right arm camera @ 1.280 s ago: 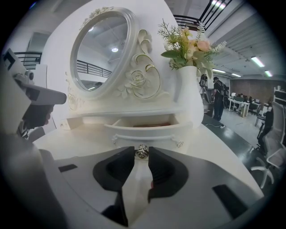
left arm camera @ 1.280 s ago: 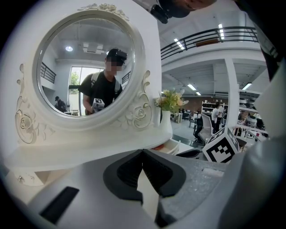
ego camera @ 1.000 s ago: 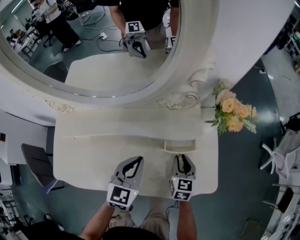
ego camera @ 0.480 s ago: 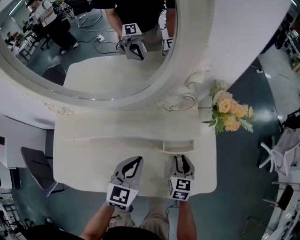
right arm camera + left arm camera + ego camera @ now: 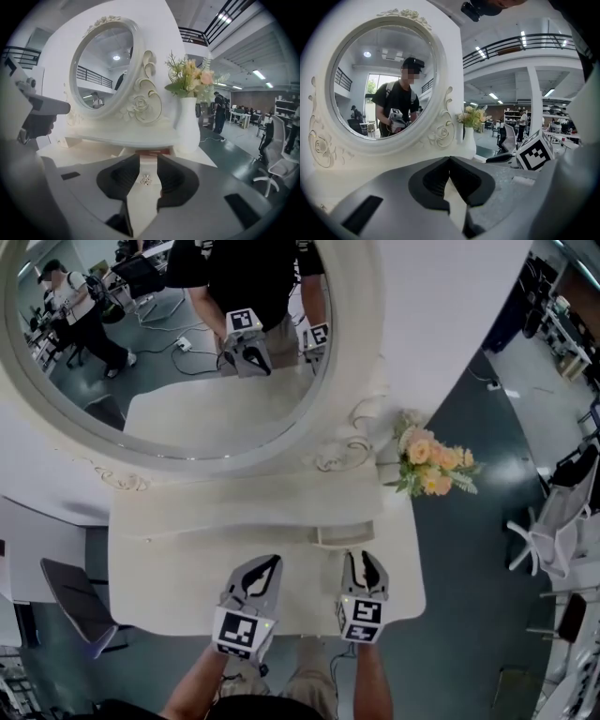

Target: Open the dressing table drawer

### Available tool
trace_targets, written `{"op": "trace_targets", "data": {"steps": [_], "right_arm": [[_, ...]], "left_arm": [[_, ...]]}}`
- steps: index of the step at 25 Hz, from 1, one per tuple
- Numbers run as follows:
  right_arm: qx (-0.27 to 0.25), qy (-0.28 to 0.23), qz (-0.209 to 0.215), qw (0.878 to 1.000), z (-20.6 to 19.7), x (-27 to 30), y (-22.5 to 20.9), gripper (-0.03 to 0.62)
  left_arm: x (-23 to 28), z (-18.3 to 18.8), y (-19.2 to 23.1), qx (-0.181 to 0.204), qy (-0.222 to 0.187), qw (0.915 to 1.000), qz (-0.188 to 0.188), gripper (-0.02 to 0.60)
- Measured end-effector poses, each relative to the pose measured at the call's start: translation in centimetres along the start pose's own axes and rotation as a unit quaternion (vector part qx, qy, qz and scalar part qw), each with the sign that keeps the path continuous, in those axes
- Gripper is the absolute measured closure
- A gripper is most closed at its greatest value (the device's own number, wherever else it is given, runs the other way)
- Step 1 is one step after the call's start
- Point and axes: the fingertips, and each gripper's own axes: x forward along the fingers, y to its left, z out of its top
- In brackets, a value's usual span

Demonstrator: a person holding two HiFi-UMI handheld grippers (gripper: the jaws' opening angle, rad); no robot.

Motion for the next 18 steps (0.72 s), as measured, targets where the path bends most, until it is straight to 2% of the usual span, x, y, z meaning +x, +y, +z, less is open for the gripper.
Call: {"op": "trace_targets", "data": {"steps": [12, 18], "right_arm": [[-0.016, -0.074, -0.044, 0.996, 8.5, -7.4, 2.5, 0.492], [-0.013, -0.103, -0.05, 0.993, 10.6, -11.7, 4.7, 0.513]], "left_arm": [[-4.7, 6.5, -0.7, 0.037, -0.077, 0.9957, -0.035, 0.578], [-7.7, 8.6, -1.2, 0.052, -0.103, 0.9922, -0.047, 0.578]]}}
